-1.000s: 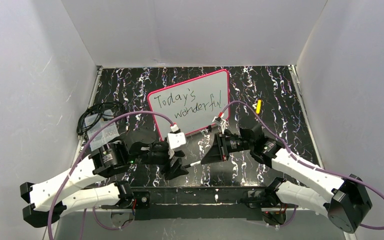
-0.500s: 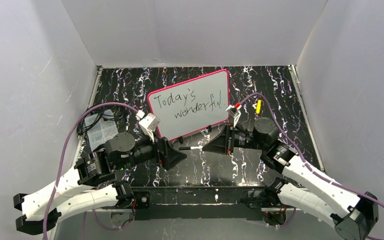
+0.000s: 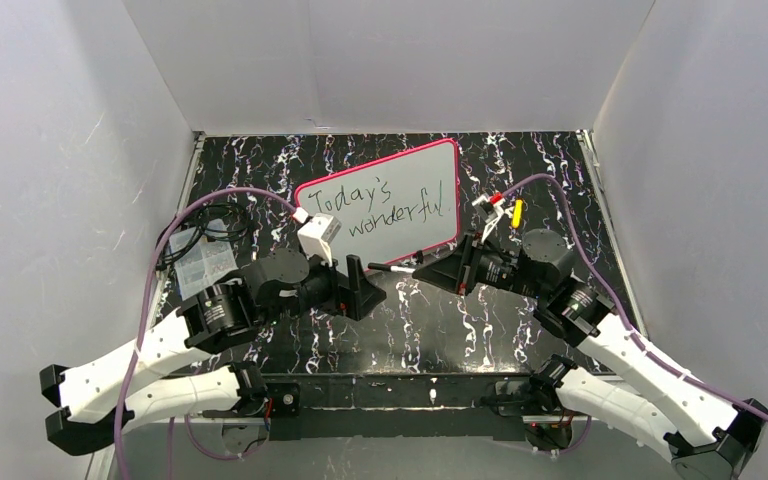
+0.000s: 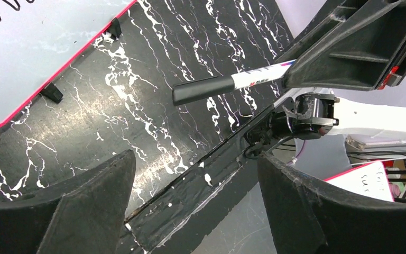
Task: Write a sentence on the whiteboard
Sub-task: Close the whiteboard marker at the center of the board.
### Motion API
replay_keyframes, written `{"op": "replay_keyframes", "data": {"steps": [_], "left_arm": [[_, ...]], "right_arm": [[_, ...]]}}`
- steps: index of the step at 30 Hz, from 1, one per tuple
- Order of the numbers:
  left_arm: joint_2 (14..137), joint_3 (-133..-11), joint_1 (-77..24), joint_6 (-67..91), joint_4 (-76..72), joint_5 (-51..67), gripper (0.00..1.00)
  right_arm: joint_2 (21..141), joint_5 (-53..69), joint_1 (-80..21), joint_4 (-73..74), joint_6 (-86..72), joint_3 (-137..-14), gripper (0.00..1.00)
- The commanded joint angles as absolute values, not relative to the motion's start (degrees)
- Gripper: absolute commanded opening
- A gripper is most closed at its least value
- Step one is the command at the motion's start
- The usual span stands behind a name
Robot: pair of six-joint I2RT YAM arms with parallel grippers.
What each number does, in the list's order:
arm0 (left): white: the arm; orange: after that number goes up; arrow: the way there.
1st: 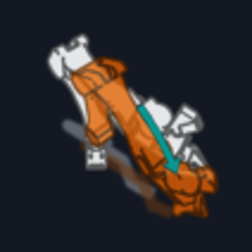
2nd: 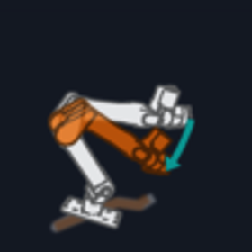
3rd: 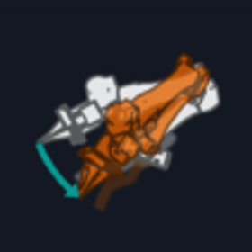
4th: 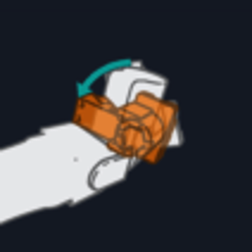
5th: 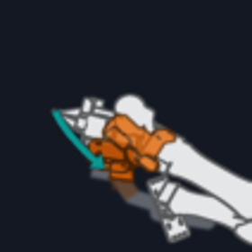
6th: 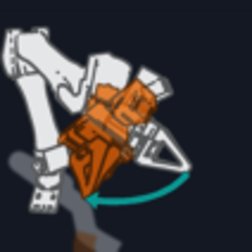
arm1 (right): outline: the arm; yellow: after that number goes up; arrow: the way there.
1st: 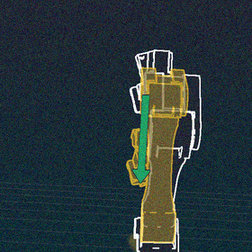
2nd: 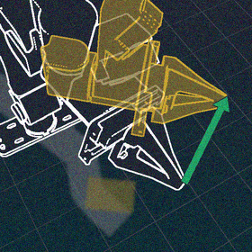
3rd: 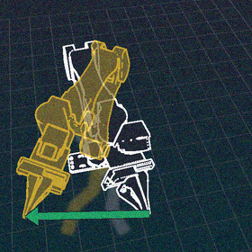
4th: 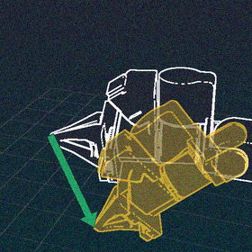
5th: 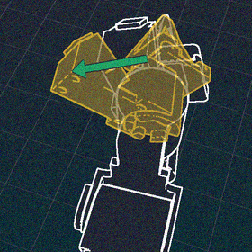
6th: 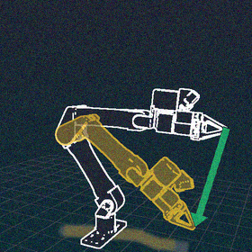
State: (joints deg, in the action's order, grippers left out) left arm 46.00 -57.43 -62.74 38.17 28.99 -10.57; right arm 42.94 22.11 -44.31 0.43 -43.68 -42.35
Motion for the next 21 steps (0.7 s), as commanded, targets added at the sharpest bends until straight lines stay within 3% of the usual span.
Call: {"op": "replay_keyframes", "data": {"steps": [1,6,12,21], "left_arm": [[47.2,-59.7,-62.4,37.5,27.6,-12.8,0.8],[47.6,-58.9,-60.3,35.4,26.2,-11.1,0.74],[44.2,-55.4,-48.8,34.7,19.7,10.9,0.79],[41.0,-55.0,-47.1,31.5,19.5,25.8,0.62]], "right_arm": [[43.4,20.7,-44.5,1.5,-41.8,-44.7,0.01],[44.1,23.9,-44.5,0.8,-41.7,-44.5,0.01],[44.5,29.4,-44.5,-0.7,-42.9,-44.8,0.01],[44.1,34.3,-44.5,-8.5,-48.6,-43.4,0.01]]}}
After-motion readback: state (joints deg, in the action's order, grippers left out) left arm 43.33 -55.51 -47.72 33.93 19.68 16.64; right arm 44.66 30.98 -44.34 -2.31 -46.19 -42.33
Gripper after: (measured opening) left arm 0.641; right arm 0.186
